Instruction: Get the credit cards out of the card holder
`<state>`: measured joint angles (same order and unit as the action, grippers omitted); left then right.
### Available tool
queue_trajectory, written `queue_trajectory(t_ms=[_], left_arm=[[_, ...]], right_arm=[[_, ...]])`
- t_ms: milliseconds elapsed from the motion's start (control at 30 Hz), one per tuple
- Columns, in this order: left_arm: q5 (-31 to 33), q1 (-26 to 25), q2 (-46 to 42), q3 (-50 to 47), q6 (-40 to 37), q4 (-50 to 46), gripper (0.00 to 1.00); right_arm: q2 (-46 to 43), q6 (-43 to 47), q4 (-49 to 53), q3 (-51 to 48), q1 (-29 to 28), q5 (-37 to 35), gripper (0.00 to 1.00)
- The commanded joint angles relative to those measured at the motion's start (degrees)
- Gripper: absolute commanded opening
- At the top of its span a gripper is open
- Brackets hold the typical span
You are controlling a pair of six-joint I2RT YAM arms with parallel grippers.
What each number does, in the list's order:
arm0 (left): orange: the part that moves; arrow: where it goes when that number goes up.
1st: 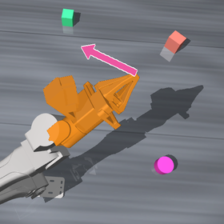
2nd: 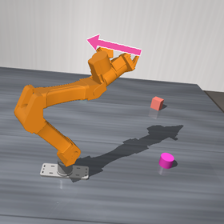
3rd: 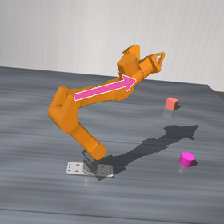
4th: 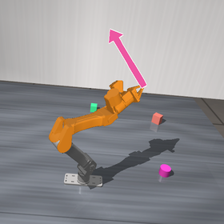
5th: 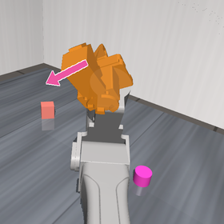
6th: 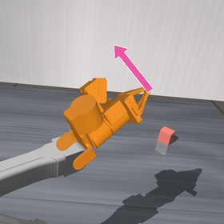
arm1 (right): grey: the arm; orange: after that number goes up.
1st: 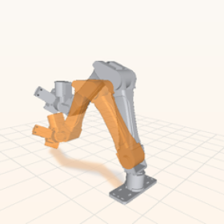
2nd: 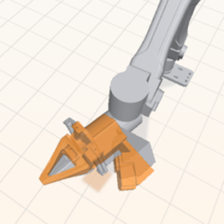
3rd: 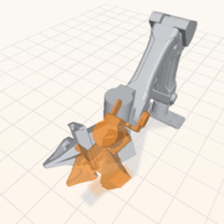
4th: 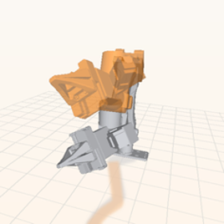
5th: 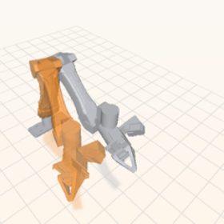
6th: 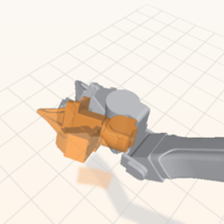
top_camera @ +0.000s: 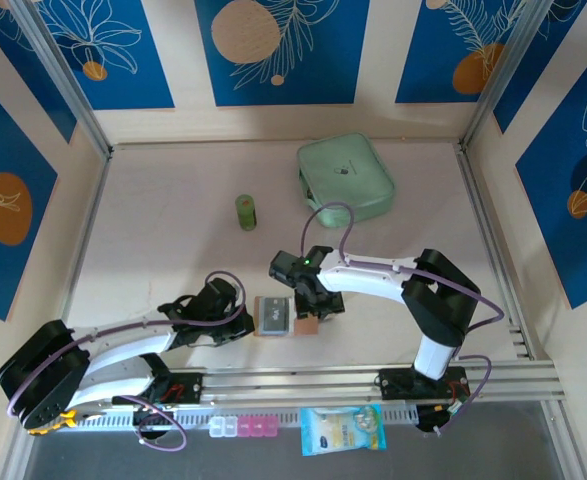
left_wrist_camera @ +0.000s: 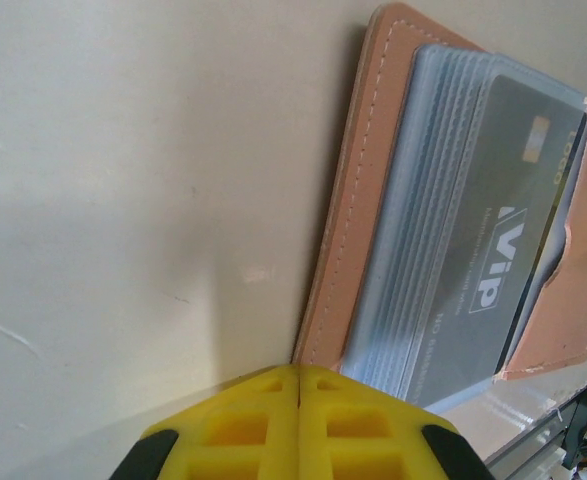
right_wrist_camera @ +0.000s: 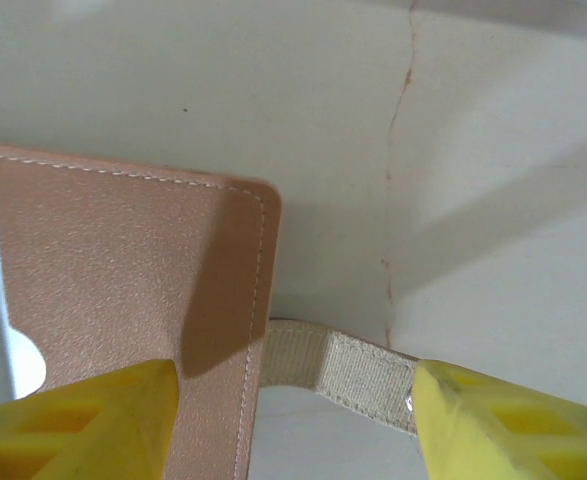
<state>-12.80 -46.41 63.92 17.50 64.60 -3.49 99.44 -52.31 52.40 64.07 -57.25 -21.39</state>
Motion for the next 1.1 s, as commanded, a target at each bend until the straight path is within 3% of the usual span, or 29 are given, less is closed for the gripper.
queue_trajectory(t_ms=[0,633,1067], left_arm=[[0.54,-0.25,0.59,-0.11,-0.09,0.06,0.00],[0.92,-0.21,0.38,2.43,-1.12,-2.63,0.00],[4.22,-0.15,-6.47,3.94,-2.46,-9.64,0.00]], right_arm=[[-0.91,0.37,-2.63,-1.94,0.48,2.60,0.65],[2.13,2.47,-9.56,-6.68,1.62,10.04,0.77],[3.37,8.28,-10.76,-6.45,-0.01,10.44,0.81]])
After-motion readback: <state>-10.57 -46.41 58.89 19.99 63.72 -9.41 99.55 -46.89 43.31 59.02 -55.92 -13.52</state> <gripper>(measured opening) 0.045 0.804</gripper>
